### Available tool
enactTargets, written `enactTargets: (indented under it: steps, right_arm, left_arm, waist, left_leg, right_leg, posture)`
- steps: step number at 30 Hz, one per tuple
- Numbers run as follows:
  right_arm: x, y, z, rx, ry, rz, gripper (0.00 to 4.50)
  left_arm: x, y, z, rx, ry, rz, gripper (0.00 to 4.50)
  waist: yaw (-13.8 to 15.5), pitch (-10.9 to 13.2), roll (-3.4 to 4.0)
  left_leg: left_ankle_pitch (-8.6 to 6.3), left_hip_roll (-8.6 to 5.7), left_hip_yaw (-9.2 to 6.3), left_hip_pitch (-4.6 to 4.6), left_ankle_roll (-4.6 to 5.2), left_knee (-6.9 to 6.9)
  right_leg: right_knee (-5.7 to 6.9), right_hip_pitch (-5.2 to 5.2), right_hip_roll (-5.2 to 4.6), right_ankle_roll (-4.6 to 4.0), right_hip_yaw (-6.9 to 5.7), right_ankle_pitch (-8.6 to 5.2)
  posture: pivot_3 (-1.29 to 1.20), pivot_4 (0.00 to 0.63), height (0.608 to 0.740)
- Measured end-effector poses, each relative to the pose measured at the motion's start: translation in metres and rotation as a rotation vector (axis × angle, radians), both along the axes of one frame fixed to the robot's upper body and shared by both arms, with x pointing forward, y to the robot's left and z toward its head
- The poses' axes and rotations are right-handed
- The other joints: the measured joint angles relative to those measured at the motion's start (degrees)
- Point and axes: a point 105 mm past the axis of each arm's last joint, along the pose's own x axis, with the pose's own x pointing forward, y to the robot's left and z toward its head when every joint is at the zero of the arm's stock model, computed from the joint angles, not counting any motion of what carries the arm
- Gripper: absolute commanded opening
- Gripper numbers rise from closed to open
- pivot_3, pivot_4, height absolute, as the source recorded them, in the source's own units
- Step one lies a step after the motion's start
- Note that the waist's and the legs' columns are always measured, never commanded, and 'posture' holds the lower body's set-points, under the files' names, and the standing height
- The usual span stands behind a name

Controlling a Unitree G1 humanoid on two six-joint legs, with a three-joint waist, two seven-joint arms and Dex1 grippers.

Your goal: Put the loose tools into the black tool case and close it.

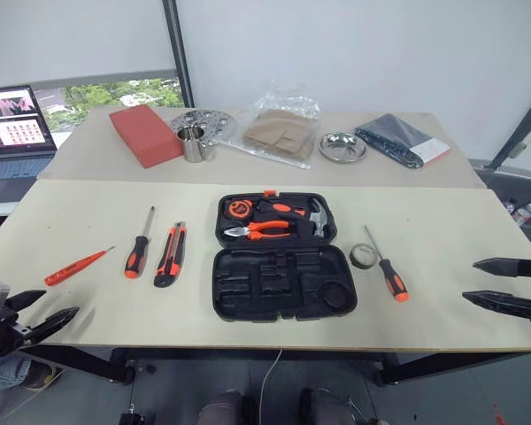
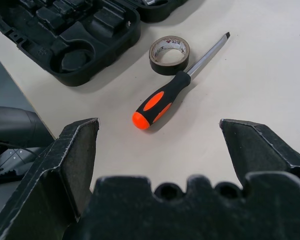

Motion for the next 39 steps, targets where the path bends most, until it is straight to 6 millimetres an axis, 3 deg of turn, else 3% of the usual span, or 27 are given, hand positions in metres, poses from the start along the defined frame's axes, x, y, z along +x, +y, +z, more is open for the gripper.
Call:
enactTargets:
  steps: [3,5,8,12,19,23,26,33,39]
  right_arm:
    - [0.002,0.000,0.001,0.001,-0.012,-0.009,4.49]
    - [0.008,0.009,0.008,0.007,-0.052,-0.004,4.49]
    - [0.014,0.032,0.027,0.023,-0.112,0.051,4.49]
    - [0.016,0.063,0.046,0.061,-0.155,0.125,4.49]
    - [0.013,0.122,0.058,0.072,-0.219,0.312,4.49]
    - [0.015,0.142,0.063,0.076,-0.246,0.363,4.49]
    - [0.015,0.160,0.061,0.098,-0.253,0.422,4.50]
    - [0.022,0.178,0.054,0.097,-0.248,0.451,4.50]
    - [0.021,0.180,0.046,0.072,-0.215,0.461,4.50]
  left_arm:
    - [0.001,-0.002,0.000,-0.014,0.010,0.011,4.50]
    - [0.008,-0.016,0.005,-0.065,0.020,0.001,4.50]
    - [0.025,-0.045,0.020,-0.136,0.019,-0.042,4.50]
    - [0.048,-0.068,0.028,-0.158,0.046,-0.030,4.50]
    - [0.085,-0.081,0.014,-0.169,0.143,0.094,4.50]
    - [0.100,-0.083,0.001,-0.154,0.190,0.124,4.50]
    - [0.112,-0.080,-0.002,-0.131,0.192,0.153,3.83]
    - [0.121,-0.071,-0.006,-0.104,0.176,0.184,1.12]
    - [0.127,-0.075,0.005,-0.139,0.143,0.163,0.96]
  waist:
    - [-0.02,0.00,0.00]
    - [0.02,0.00,0.00]
    - [0.22,0.01,0.02]
    - [0.18,0.01,0.00]
    - [0.09,0.03,-0.05]
    - [0.04,0.05,-0.13]
    - [0.34,0.04,-0.11]
    - [0.77,0.01,-0.04]
    - [1.27,0.07,-0.15]
  left_leg:
    - [0.00,0.00,0.00,0.00,0.00,0.00]
    - [0.02,0.00,0.00,-0.03,-0.03,0.04]
    - [0.05,0.00,-0.02,-0.02,-0.08,0.06]
    - [0.08,0.01,-0.03,0.01,-0.10,0.07]
    - [0.10,-0.03,0.02,0.09,-0.12,0.07]
    - [0.10,-0.04,0.05,0.26,-0.12,0.07]
    - [0.11,-0.04,0.03,0.55,-0.13,0.08]
    - [0.16,0.00,0.01,0.74,-0.23,0.07]
    - [0.16,0.01,-0.05,0.50,-0.24,0.08]
  right_leg:
    - [0.02,0.03,-0.01,0.00,-0.05,0.00]
    - [0.06,0.08,-0.02,0.03,-0.04,0.02]
    - [0.08,0.12,0.00,0.05,-0.06,0.05]
    - [0.08,0.21,0.13,0.05,-0.06,0.07]
    - [0.11,0.32,0.51,0.11,-0.19,0.10]
    - [0.08,0.48,0.56,0.12,-0.23,0.10]
    - [0.08,0.78,0.48,0.15,-0.23,0.08]
    - [0.11,0.85,0.20,0.22,-0.07,0.04]
    - [0.11,0.71,0.24,0.03,-0.13,0.16]
  posture:
    - [0.00,0.150,0.734]
    - [0.00,0.150,0.734]
    - [0.00,0.150,0.734]
    - [0.00,0.150,0.734]
    - [0.00,0.150,0.734]
    - [0.00,0.150,0.734]
    - [0.00,0.150,0.734]
    - [0.00,0.150,0.734]
    - [0.00,0.150,0.734]
